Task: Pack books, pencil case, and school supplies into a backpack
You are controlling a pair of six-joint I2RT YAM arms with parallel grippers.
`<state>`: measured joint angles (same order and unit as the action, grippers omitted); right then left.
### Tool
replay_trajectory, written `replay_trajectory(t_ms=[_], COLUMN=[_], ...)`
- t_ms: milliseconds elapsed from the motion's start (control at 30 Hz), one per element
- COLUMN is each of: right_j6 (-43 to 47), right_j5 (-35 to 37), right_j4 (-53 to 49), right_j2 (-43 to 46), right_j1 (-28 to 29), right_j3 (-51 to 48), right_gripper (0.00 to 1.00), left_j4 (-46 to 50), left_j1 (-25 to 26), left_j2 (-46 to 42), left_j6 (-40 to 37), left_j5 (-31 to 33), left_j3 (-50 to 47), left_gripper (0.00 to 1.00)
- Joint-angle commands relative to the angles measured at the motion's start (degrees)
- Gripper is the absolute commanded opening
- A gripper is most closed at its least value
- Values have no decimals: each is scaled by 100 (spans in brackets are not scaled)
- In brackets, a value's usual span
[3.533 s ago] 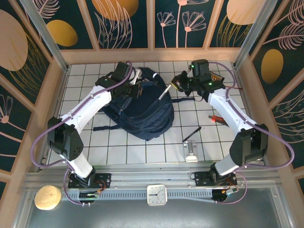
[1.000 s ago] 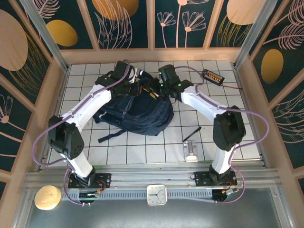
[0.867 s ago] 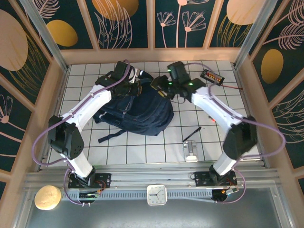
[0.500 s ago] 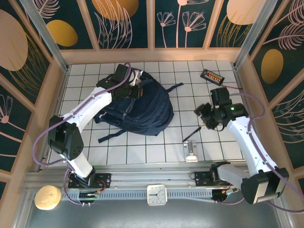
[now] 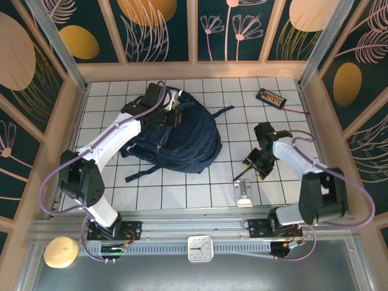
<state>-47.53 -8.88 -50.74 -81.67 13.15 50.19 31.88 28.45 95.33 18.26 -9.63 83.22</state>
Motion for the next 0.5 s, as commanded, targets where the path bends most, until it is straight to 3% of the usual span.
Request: replay_trajectory(t_ms=[0,467], right_j6=[215,243], right_j5=[211,405], right_j4=[386,1082], right_j2=[-369,-1138], right_j1=[-36,-71], right_j3=[228,84], right_gripper=[55,48], left_j4=[-340,-273], left_j1=[51,47], left_j2=[-252,-191], left_j6=[-61,-103], left_j5=[-180,-118], left_j3=[8,57], left_gripper=[0,0])
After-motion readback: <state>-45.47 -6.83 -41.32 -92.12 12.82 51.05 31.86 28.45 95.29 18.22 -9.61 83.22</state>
